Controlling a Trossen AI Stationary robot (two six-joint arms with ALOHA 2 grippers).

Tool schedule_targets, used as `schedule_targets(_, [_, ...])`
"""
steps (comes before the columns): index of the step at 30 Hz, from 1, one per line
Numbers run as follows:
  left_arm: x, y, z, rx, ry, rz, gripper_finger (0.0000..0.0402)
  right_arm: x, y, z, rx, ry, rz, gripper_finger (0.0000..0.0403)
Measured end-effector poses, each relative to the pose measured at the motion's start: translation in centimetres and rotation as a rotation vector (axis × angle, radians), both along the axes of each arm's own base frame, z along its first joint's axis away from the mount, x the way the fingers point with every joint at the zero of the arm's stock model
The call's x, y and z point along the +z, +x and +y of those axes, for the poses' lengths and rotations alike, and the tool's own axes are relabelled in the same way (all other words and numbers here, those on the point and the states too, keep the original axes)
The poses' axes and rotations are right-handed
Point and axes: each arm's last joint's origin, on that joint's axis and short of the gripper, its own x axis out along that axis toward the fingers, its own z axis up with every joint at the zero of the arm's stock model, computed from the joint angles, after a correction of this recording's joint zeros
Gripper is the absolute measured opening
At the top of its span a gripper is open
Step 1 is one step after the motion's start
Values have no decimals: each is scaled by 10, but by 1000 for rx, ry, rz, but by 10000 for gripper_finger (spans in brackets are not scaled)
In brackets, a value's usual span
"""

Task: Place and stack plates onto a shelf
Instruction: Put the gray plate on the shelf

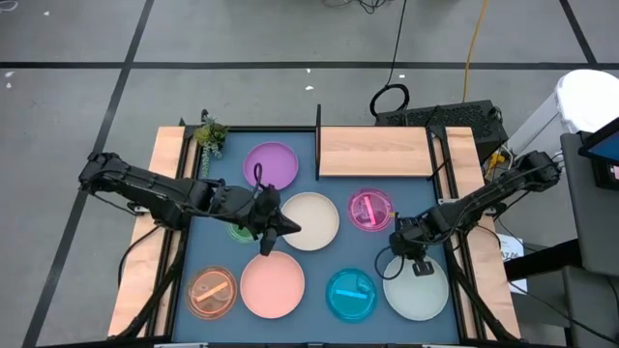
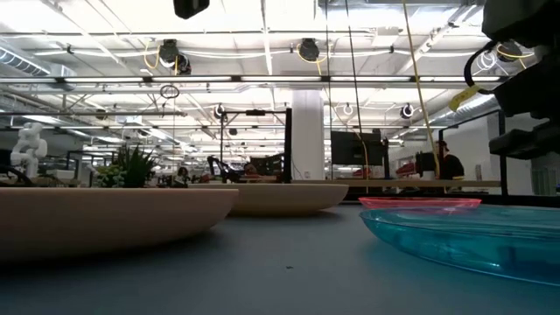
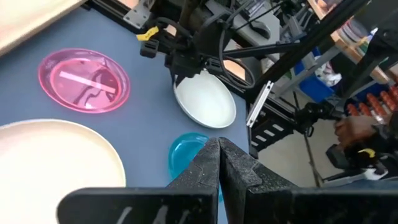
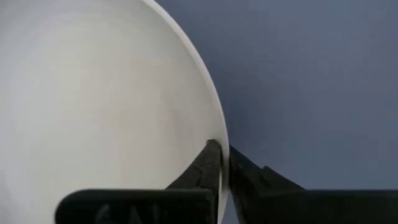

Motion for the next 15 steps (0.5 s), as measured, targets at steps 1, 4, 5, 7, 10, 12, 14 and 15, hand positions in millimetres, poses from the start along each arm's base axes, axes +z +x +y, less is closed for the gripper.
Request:
schedule_targets(1, [0, 0, 0, -5, 10, -2, 4, 2, 1, 1, -3, 5, 1, 5])
schedule_targets(4, [0, 0, 0, 11, 15, -3, 4, 10, 6, 3, -24, 19, -11, 2])
schedule_targets(5, [0, 0, 1, 23, 20, -3, 4, 13, 7, 3, -26, 20, -14, 2])
schedule_targets(7, [0, 0, 1, 46, 29, -6, 4, 19, 10, 4, -29, 19, -19, 1])
schedule_targets(10, [0, 0, 2, 72, 48, -9, 4, 27, 11, 5, -28, 18, -6, 1])
schedule_targets(12, [0, 0, 3, 84, 53, -10, 4, 34, 12, 6, -30, 21, 7, 1])
schedule_targets(14, [0, 0, 3, 86, 55, -10, 4, 41, 13, 6, -39, 22, 19, 1])
schedule_targets(15, [0, 0, 3, 86, 57, -9, 4, 45, 13, 6, -43, 21, 24, 1])
